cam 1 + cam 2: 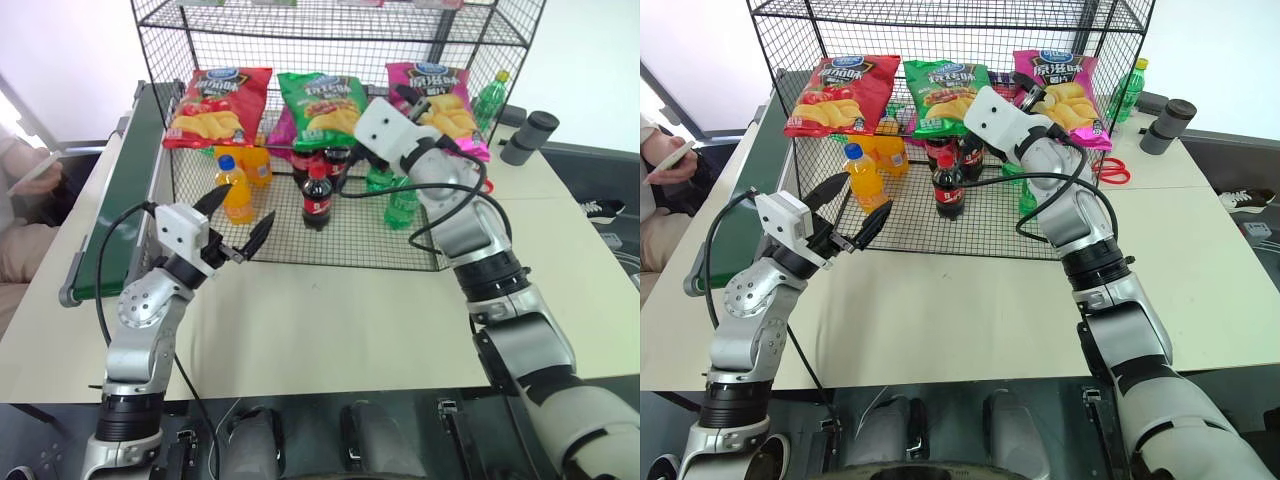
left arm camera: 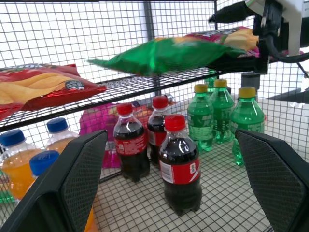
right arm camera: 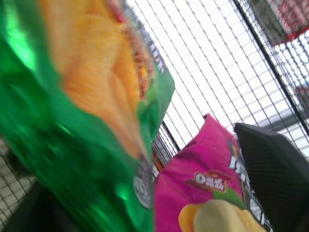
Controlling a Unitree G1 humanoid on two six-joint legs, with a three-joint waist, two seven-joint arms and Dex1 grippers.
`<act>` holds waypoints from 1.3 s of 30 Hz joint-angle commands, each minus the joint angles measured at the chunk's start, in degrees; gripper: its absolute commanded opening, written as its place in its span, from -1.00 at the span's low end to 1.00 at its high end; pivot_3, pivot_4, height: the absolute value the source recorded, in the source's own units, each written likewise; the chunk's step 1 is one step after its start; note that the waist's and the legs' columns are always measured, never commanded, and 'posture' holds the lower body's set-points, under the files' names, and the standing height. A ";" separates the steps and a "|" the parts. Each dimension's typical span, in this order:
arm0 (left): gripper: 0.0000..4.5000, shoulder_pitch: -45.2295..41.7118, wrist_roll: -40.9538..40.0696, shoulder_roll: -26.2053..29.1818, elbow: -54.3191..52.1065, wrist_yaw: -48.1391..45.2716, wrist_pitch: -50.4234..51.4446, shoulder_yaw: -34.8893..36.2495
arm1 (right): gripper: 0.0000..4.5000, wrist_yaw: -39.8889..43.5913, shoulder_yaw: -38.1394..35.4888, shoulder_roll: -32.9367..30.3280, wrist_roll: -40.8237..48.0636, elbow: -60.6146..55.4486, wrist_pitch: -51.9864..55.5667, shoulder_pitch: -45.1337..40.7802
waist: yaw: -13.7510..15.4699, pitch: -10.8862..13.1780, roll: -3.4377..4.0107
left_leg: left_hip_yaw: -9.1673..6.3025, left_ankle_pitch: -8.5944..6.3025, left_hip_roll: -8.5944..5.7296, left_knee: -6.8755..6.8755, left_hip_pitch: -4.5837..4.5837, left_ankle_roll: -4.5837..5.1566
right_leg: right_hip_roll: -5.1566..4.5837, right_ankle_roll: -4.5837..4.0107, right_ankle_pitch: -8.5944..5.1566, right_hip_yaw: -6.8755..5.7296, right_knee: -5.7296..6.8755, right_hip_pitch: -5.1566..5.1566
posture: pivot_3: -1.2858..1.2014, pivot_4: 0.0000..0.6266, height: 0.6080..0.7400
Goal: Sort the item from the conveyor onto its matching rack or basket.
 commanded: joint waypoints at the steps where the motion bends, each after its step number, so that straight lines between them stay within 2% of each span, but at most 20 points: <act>1: 1.00 -0.45 0.01 0.02 -2.09 0.51 -0.89 0.04 | 0.81 2.11 -0.43 0.69 1.58 -4.71 1.20 -0.03 | 0.09 0.00 0.00 | 0.00 0.00 0.00 0.00 0.00 0.00 | 0.00 0.00 0.00 0.00 0.00 0.00 | 0.03 -0.52 1.00; 6: 1.00 -0.75 0.38 -0.15 -1.82 0.83 -1.06 -0.77 | 0.81 5.93 0.59 -0.20 2.18 -9.07 1.30 1.37 | 0.16 0.00 0.00 | 0.00 -0.01 0.00 0.00 -0.01 0.02 | 0.00 0.00 0.00 0.00 -0.01 0.00 | 0.03 -0.52 1.00; 12: 1.00 -0.60 0.00 -0.63 -2.24 1.41 -0.49 -1.43 | 0.81 10.39 -1.57 0.12 7.86 -11.19 2.23 3.14 | 0.21 0.00 0.00 | 0.00 -0.07 -0.01 0.00 -0.01 0.12 | -0.01 0.00 0.00 -0.01 -0.01 0.00 | 0.03 -0.52 1.00; 18: 1.00 -0.65 0.41 -0.67 -1.84 1.27 -0.86 -1.78 | 0.81 10.84 -1.27 -0.71 10.12 -9.86 -3.82 2.65 | 0.15 0.00 0.00 | -0.01 -0.16 0.00 0.00 -0.01 0.28 | 0.00 0.00 0.00 -0.01 -0.01 0.00 | 0.03 -0.52 1.00; 21: 1.00 -0.70 0.30 -0.93 -1.80 1.65 -0.67 -1.71 | 0.42 10.83 -0.28 -1.20 9.42 -8.91 -5.96 2.76 | 0.18 0.00 0.00 | -0.01 -0.16 0.00 0.00 -0.01 0.29 | 0.00 0.00 0.00 -0.01 -0.01 0.00 | 0.03 -0.52 1.00; 26: 1.00 -0.60 0.30 -1.04 -1.94 1.77 -0.63 -1.79 | -0.66 10.43 -0.18 -0.91 9.28 -8.30 -8.25 2.86 | 0.19 0.00 0.00 | 0.00 -0.16 0.00 0.00 -0.01 0.29 | -0.01 0.00 0.00 -0.02 -0.01 0.00 | 0.03 -0.52 1.00; 28: 1.00 -0.38 0.49 -1.06 -2.07 1.77 -0.80 -1.94 | -0.99 9.89 0.11 -1.00 8.55 -7.49 -9.57 2.38 | 0.16 0.00 0.00 | -0.01 -0.16 0.00 0.00 -0.01 0.29 | -0.01 0.00 0.00 -0.01 -0.01 0.00 | 0.03 -0.52 1.00; 39: 1.00 -0.66 0.44 -1.61 -2.03 1.97 -0.72 -2.22 | -0.99 0.12 0.90 -1.04 0.56 2.22 -11.32 -3.41 | 0.17 0.01 0.01 | 0.01 -0.16 0.00 0.01 -0.01 0.28 | -0.02 0.00 0.00 -0.01 -0.03 0.00 | 0.03 -0.52 1.00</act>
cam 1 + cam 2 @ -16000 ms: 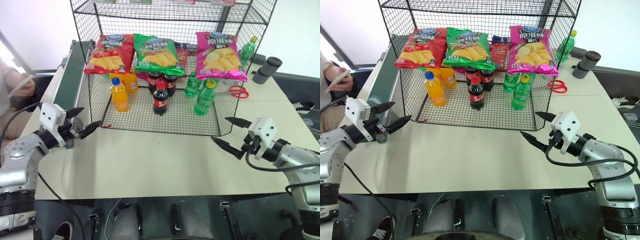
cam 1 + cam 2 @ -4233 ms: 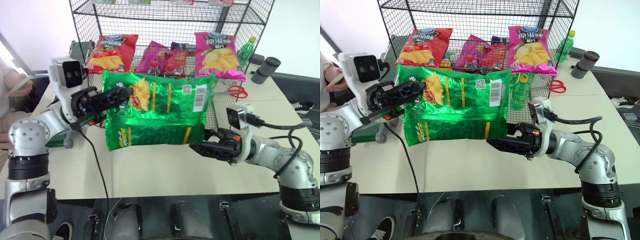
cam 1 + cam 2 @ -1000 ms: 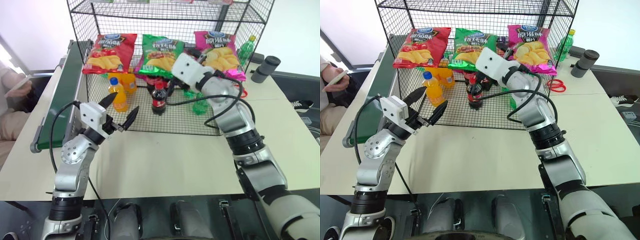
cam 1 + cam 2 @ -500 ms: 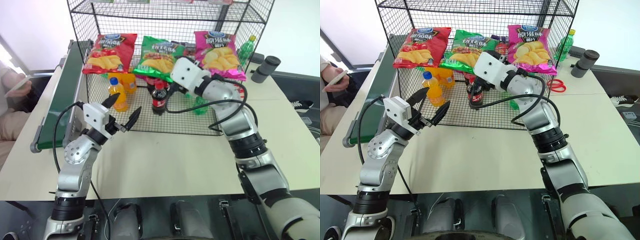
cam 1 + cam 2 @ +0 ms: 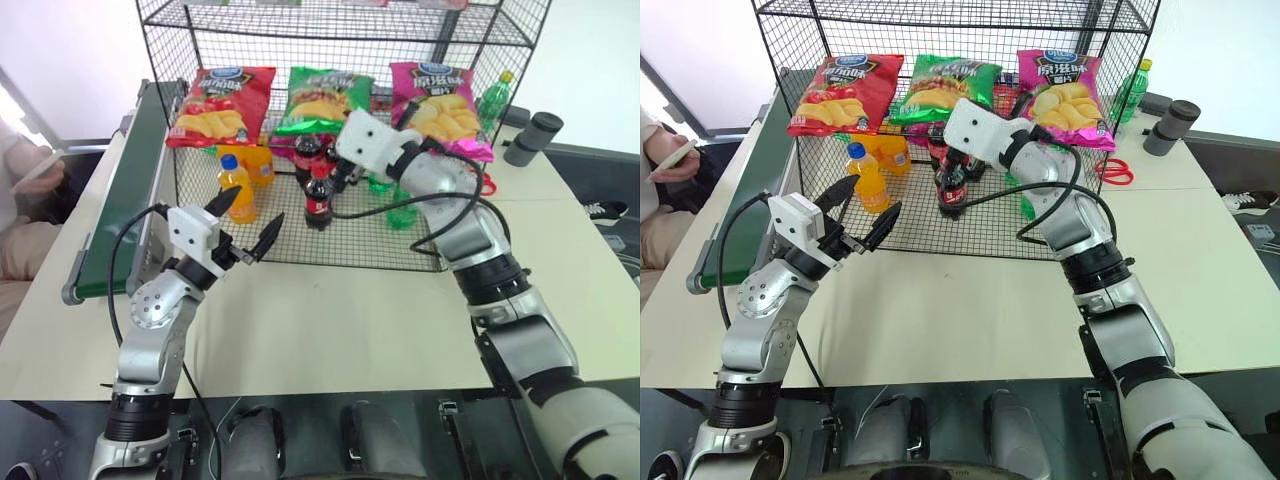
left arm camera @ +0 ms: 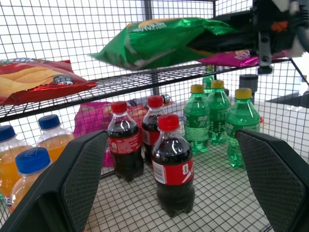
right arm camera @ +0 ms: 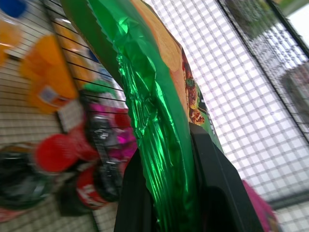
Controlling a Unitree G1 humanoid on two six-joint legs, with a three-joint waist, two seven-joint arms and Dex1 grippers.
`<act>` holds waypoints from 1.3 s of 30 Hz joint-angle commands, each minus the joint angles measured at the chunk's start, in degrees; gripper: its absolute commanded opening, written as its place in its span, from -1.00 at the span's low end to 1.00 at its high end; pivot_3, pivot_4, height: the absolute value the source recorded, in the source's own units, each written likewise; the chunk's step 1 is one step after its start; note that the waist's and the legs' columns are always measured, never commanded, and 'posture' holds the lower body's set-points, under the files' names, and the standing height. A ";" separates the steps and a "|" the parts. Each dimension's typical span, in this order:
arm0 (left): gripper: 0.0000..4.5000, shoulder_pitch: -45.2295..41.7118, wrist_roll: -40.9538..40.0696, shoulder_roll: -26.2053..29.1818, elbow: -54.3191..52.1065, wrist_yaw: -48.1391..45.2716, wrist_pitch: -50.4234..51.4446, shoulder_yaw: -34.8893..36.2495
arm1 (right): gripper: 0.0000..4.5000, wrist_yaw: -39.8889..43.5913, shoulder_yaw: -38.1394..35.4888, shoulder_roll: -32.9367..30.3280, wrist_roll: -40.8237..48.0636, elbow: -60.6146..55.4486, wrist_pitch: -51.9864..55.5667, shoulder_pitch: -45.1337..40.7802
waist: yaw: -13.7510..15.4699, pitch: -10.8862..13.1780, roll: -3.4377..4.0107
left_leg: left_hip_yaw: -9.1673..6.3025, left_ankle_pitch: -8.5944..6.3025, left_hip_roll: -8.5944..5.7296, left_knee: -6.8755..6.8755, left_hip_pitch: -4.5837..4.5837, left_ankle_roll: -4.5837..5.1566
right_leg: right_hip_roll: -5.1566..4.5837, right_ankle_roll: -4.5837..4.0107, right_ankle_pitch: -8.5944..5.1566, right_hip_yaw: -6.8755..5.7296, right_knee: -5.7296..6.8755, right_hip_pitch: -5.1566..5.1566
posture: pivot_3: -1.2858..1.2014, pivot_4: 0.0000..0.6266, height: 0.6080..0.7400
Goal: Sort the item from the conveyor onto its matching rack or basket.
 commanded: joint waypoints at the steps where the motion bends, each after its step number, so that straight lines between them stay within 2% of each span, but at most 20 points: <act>1: 1.00 -0.58 0.07 -0.20 -2.06 0.09 -0.75 -0.52 | -0.99 -2.69 -0.47 -0.05 -1.46 1.89 -1.07 -3.13 | -0.02 0.00 0.00 | 0.01 0.01 0.00 0.00 0.00 -0.02 | 0.00 0.00 0.00 0.00 0.00 0.00 | 0.03 -0.52 1.00; 4: 1.00 -0.48 0.11 -0.29 -2.28 0.04 -0.75 -0.74 | -0.99 -3.48 0.45 -0.10 -2.69 4.23 -1.96 -4.16 | -0.03 0.00 0.00 | 0.01 0.02 0.00 0.00 0.00 -0.03 | 0.00 0.00 0.00 0.00 0.00 0.00 | 0.03 -0.52 1.00; 9: 1.00 -0.37 0.28 -0.20 -2.40 0.51 -0.79 -0.64 | -0.99 -1.63 -0.17 0.87 0.19 5.60 -4.17 -3.40 | -0.10 0.00 0.01 | 0.01 0.01 0.00 -0.01 0.00 -0.02 | 0.00 0.00 0.00 0.00 0.00 0.00 | 0.03 -0.52 1.00; 19: 1.00 -0.43 0.15 -0.51 -2.38 0.44 -0.74 -0.94 | -0.99 1.51 -1.91 0.92 4.91 3.16 -6.90 -1.56 | -0.06 0.00 0.01 | 0.00 0.00 0.01 -0.01 0.00 0.00 | 0.00 0.00 0.00 0.00 0.00 0.00 | 0.03 -0.52 1.00; 31: 1.00 -0.67 0.15 -1.06 -2.09 0.14 -0.85 -1.33 | -0.99 2.21 -1.10 -0.60 3.23 4.21 -8.58 -1.07 | -0.05 0.01 0.01 | 0.00 0.00 0.01 -0.01 0.00 0.00 | 0.00 0.00 0.00 0.00 0.00 0.00 | 0.03 -0.52 1.00; 33: 1.00 -0.71 0.11 -0.98 -2.03 0.04 -0.90 -1.31 | -0.57 2.15 -1.46 -0.94 3.47 5.26 -9.32 -1.73 | -0.04 0.01 0.01 | 0.00 0.00 0.01 -0.01 0.00 0.00 | 0.00 0.00 0.00 0.00 0.00 0.00 | 0.03 -0.52 1.00; 34: 1.00 -0.73 0.12 -0.94 -2.02 0.01 -0.90 -1.31 | -0.57 2.45 -1.70 -0.95 3.96 5.53 -9.54 -1.84 | -0.04 0.01 0.01 | 0.01 0.00 0.00 -0.01 0.00 0.00 | 0.00 0.00 0.00 0.00 0.00 0.00 | 0.03 -0.52 1.00; 38: 1.00 -0.66 -0.02 -1.13 -1.97 0.13 -0.88 -1.25 | 0.05 2.19 -1.49 -1.99 3.08 5.93 -10.19 -2.20 | -0.03 0.01 0.01 | 0.01 0.00 0.00 -0.01 0.00 0.00 | 0.00 0.00 0.00 0.00 0.00 0.00 | 0.03 -0.52 1.00; 39: 1.00 -0.61 -0.10 -1.22 -1.99 0.18 -0.88 -1.22 | 0.05 2.52 -1.51 -2.20 3.27 5.60 -10.28 -2.06 | -0.04 0.01 0.01 | 0.01 0.00 0.00 -0.01 0.00 0.00 | 0.00 0.00 0.00 0.00 -0.01 0.00 | 0.03 -0.52 1.00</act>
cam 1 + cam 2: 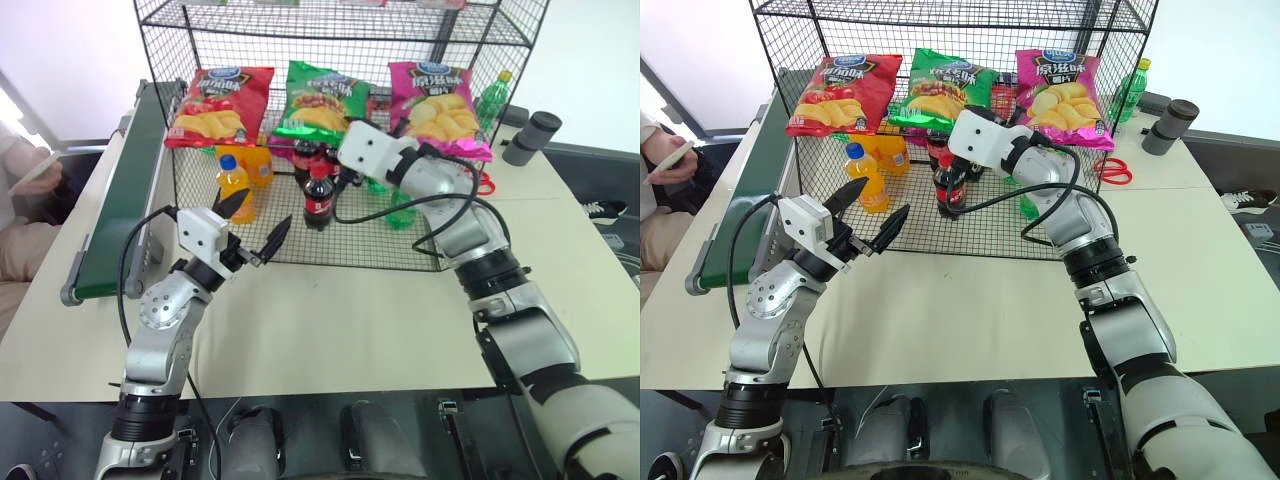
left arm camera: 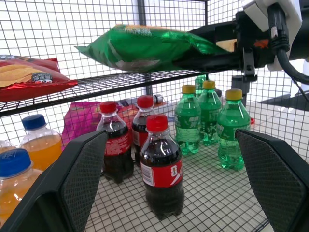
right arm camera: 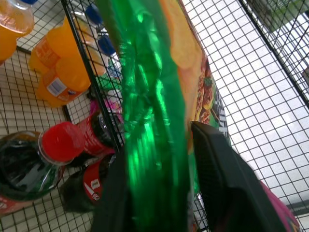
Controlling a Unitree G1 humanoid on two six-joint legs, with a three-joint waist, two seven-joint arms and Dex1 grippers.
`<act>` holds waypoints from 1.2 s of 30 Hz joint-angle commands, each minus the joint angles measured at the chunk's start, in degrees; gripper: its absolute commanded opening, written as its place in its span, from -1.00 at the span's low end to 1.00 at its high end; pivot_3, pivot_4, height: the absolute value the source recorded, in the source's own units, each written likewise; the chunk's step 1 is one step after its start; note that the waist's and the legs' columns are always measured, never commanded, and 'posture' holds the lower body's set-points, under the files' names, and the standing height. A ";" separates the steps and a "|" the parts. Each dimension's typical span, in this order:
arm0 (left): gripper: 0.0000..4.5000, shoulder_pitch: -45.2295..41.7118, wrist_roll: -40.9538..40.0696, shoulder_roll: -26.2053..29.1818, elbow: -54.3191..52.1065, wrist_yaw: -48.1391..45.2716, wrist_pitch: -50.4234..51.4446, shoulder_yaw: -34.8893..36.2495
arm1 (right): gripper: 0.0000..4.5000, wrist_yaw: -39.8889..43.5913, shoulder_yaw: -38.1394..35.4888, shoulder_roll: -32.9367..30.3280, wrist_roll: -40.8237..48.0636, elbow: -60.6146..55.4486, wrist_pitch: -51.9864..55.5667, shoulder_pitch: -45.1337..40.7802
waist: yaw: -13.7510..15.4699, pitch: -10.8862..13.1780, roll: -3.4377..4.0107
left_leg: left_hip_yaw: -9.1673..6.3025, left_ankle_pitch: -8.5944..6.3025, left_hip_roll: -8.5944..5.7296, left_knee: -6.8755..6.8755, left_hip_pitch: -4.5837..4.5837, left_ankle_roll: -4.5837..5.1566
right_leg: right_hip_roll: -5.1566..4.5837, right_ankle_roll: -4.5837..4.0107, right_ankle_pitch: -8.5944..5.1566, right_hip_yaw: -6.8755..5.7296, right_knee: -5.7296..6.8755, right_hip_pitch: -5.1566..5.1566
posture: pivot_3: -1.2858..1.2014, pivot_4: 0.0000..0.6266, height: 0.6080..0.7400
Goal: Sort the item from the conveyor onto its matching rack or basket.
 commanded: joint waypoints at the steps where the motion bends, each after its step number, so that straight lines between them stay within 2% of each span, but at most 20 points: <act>1: 1.00 -0.54 -0.50 -0.08 -1.94 0.08 -0.89 0.34 | 0.05 0.35 -1.72 -1.21 0.80 -2.05 -1.17 -1.87 | 0.00 0.00 0.00 | 0.00 0.00 0.00 0.00 0.00 0.00 | 0.00 0.00 0.00 0.00 0.00 0.00 | 0.03 -0.52 1.00; 12: 1.00 -0.51 -0.12 -0.36 -1.53 -0.44 -1.35 -0.58 | 0.05 9.41 -3.71 -2.43 8.03 -9.50 2.88 1.41 | 0.08 0.00 0.00 | -0.01 -0.01 0.00 0.00 0.00 0.01 | 0.00 0.00 0.00 0.00 0.00 0.01 | 0.03 -0.52 1.00; 21: 1.00 -0.65 -0.12 -0.40 -1.63 -0.57 -1.30 -0.37 | 0.05 10.15 -4.66 -1.59 11.30 -10.40 0.82 1.91 | 0.01 0.00 0.00 | -0.02 -0.01 0.00 0.00 0.00 0.02 | 0.01 0.00 0.00 0.00 0.00 0.00 | 0.03 -0.52 1.00; 24: 1.00 -0.58 -0.20 -0.46 -1.79 -0.51 -1.22 -0.35 | -0.28 9.82 -4.58 -1.48 11.66 -9.47 0.29 1.25 | 0.05 0.00 0.00 | -0.01 -0.01 0.00 0.00 0.00 0.02 | 0.00 0.00 0.00 0.00 0.00 0.01 | 0.03 -0.52 1.00; 27: 1.00 -0.55 0.10 -0.30 -1.87 -0.54 -1.25 -0.49 | -0.91 9.48 -4.56 -1.30 11.82 -8.83 -0.39 0.64 | 0.05 0.00 0.00 | -0.02 -0.01 0.00 0.00 0.00 0.02 | 0.00 0.00 0.00 0.00 0.00 0.01 | 0.03 -0.52 1.00; 28: 1.00 -0.54 -0.05 -0.45 -1.87 -0.44 -1.20 -0.42 | -0.96 9.18 -4.51 -1.25 11.62 -8.54 -0.79 0.31 | 0.03 0.00 0.00 | -0.02 -0.01 0.00 0.00 0.00 0.02 | 0.00 0.00 0.00 0.00 0.00 0.01 | 0.03 -0.52 1.00; 36: 1.00 -0.77 0.16 -0.78 -1.63 -0.36 -1.29 -0.89 | -0.96 4.19 -3.18 -0.46 8.13 0.94 -7.26 -4.73 | -0.02 0.00 0.01 | 0.00 -0.01 0.00 0.01 0.01 0.01 | 0.00 0.00 0.00 0.00 0.00 0.01 | 0.03 -0.52 1.00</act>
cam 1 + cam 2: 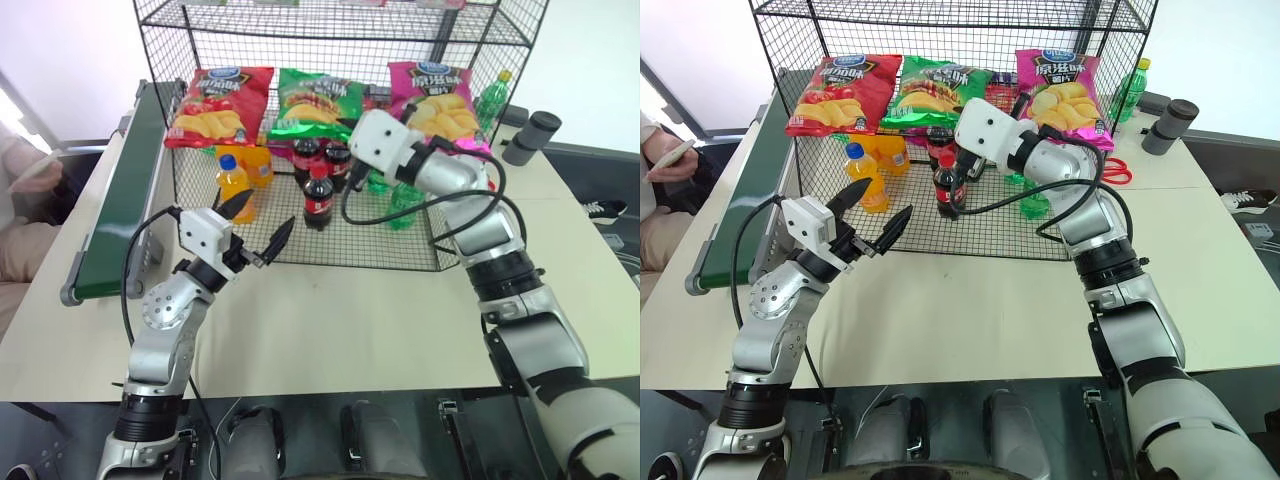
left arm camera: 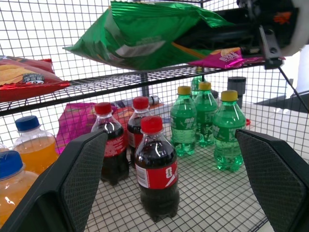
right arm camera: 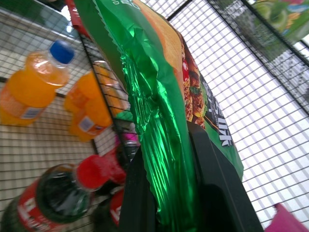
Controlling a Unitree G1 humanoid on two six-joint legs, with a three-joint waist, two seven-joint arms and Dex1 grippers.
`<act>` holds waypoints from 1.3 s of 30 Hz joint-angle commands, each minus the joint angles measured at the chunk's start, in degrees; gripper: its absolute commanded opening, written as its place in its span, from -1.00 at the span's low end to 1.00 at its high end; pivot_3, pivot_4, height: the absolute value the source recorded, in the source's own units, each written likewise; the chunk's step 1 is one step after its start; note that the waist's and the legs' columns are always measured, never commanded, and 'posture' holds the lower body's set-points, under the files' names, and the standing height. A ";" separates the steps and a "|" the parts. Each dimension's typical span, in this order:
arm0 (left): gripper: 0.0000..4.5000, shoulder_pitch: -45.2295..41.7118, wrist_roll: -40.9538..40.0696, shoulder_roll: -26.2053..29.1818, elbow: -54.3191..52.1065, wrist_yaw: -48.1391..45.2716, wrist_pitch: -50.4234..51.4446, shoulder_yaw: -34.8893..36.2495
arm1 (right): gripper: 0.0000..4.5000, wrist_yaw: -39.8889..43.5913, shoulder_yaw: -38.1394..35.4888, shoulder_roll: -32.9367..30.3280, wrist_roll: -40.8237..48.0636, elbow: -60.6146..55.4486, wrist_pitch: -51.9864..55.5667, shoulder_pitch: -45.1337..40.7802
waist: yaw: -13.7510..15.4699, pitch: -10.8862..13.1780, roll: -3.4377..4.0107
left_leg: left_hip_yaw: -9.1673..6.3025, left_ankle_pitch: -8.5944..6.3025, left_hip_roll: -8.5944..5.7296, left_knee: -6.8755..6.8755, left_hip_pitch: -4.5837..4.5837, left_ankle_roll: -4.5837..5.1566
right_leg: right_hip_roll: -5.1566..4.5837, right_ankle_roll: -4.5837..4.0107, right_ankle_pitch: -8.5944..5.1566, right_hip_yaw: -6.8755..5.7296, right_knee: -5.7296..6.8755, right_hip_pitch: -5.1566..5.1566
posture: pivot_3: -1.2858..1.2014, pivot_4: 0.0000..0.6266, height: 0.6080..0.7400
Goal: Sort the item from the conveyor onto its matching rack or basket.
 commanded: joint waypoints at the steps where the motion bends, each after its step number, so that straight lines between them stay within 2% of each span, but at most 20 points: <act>1: 1.00 -0.81 0.11 -0.26 -1.61 0.03 -1.11 -0.49 | -0.96 -2.56 -0.53 0.78 -1.06 4.44 -4.75 -4.19 | -0.02 0.00 0.00 | -0.01 0.00 0.00 0.00 0.00 0.00 | 0.00 0.00 0.00 -0.01 0.00 0.00 | 0.03 -0.52 1.00; 6: 1.00 -0.94 0.19 -0.38 -1.75 0.25 -1.07 -0.67 | -0.96 -2.55 0.15 1.26 -1.50 11.95 -10.62 -6.18 | 0.03 0.00 0.00 | 0.01 0.00 0.00 -0.01 0.00 0.00 | 0.00 0.00 0.00 0.00 -0.02 0.00 | 0.03 -0.52 1.00; 11: 1.00 -0.15 0.22 -0.36 -2.44 0.77 -0.96 -0.46 | -0.96 -6.59 1.32 0.22 -5.30 20.94 -16.57 -7.97 | 0.01 0.00 0.00 | 0.01 0.01 0.00 0.00 -0.01 -0.01 | -0.01 0.00 0.00 0.00 -0.02 0.00 | 0.03 -0.52 1.00; 19: 1.00 -0.27 0.19 -0.45 -2.45 0.84 -1.16 -0.59 | -0.96 -9.05 1.20 0.46 -6.07 24.86 -18.47 -10.01 | -0.02 0.01 0.01 | 0.01 0.16 0.01 -0.02 0.00 -0.28 | -0.01 0.00 0.00 0.01 -0.02 0.00 | 0.03 -0.52 1.00; 21: 1.00 -0.42 0.19 -0.57 -2.26 0.90 -1.16 -0.65 | -0.61 -7.23 0.11 0.60 -3.98 25.26 -18.41 -10.02 | -0.02 0.01 0.01 | 0.01 0.16 0.01 -0.02 0.00 -0.28 | -0.01 0.00 0.00 0.01 -0.03 0.00 | 0.03 -0.52 1.00; 22: 1.00 -0.43 0.22 -0.59 -2.21 0.91 -1.15 -0.67 | -0.50 -6.87 -0.02 0.56 -3.72 25.34 -18.43 -10.06 | -0.01 0.01 0.01 | 0.01 0.16 0.01 -0.02 0.00 -0.28 | -0.01 0.00 0.00 0.01 -0.03 0.00 | 0.03 -0.52 1.00; 29: 1.00 -0.51 0.38 -0.82 -1.97 0.95 -1.27 -0.76 | 0.95 -1.05 -2.19 0.26 1.19 20.81 -15.21 -8.26 | -0.05 0.01 0.02 | 0.01 0.16 0.01 -0.02 -0.01 -0.28 | -0.01 0.00 0.00 0.01 -0.02 0.00 | 0.03 -0.52 1.00; 33: 1.00 -0.44 0.37 -0.85 -2.09 0.96 -1.28 -0.76 | 0.98 1.77 -2.13 -0.49 2.13 17.36 -13.97 -6.28 | 0.01 0.01 0.02 | 0.01 0.16 0.03 -0.02 0.00 -0.27 | -0.01 0.00 0.00 0.00 -0.02 0.00 | 0.03 -0.52 1.00; 39: 1.00 -0.63 0.17 -0.91 -2.27 1.19 -1.07 -0.51 | 0.98 2.31 -0.27 -2.05 -1.08 15.57 -15.08 -3.05 | 0.05 0.01 0.01 | 0.01 0.16 0.02 -0.01 0.00 -0.27 | -0.01 0.00 0.00 0.01 -0.03 0.01 | 0.03 -0.52 1.00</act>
